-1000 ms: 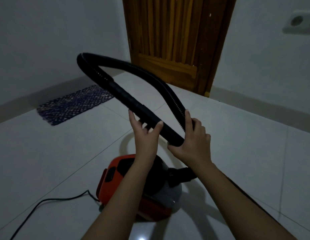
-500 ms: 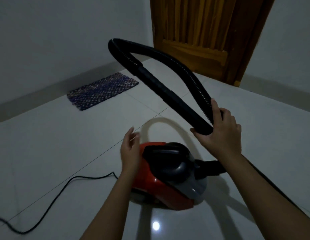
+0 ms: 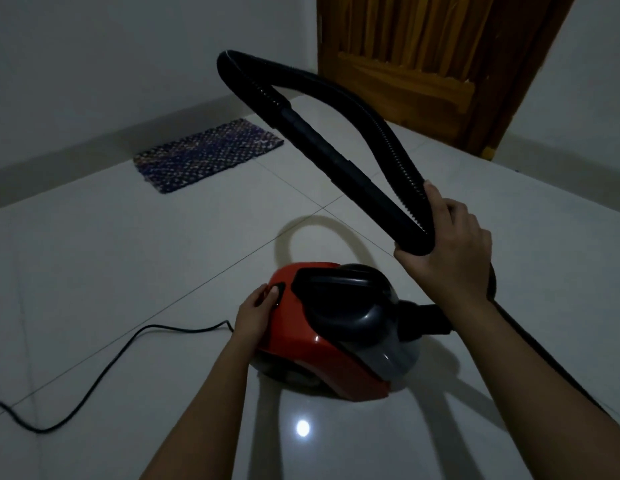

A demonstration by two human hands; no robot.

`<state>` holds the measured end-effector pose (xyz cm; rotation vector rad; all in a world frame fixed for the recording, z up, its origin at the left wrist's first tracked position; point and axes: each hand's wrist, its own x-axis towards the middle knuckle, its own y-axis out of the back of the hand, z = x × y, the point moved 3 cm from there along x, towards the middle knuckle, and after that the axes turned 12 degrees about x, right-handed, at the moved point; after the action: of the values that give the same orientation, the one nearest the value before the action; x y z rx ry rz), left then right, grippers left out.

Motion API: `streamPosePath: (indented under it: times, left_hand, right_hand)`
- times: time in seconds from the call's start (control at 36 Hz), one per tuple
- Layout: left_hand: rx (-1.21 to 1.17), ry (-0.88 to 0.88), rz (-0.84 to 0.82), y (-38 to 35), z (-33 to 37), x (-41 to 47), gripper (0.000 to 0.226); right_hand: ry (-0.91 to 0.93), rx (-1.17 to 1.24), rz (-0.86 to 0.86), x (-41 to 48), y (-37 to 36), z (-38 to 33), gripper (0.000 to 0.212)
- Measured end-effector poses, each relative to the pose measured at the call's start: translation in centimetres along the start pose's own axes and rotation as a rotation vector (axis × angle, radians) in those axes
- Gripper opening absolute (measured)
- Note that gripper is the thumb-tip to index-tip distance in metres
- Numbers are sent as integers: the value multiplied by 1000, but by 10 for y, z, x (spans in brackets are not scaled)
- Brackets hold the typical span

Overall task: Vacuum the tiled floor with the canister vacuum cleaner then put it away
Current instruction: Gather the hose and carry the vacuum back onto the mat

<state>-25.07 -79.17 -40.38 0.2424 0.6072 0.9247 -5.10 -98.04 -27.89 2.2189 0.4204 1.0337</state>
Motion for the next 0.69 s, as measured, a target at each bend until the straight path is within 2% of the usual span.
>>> streamPosePath:
  times: [0.47, 0.69]
  left_hand:
    - [-94, 51, 79, -5, -1, 5, 48]
    - [-103, 14, 21, -3, -1, -4, 49]
  right_hand:
    - [5, -23, -15, 3, -6, -3, 87]
    - [-1, -24, -12, 4, -5, -1, 88]
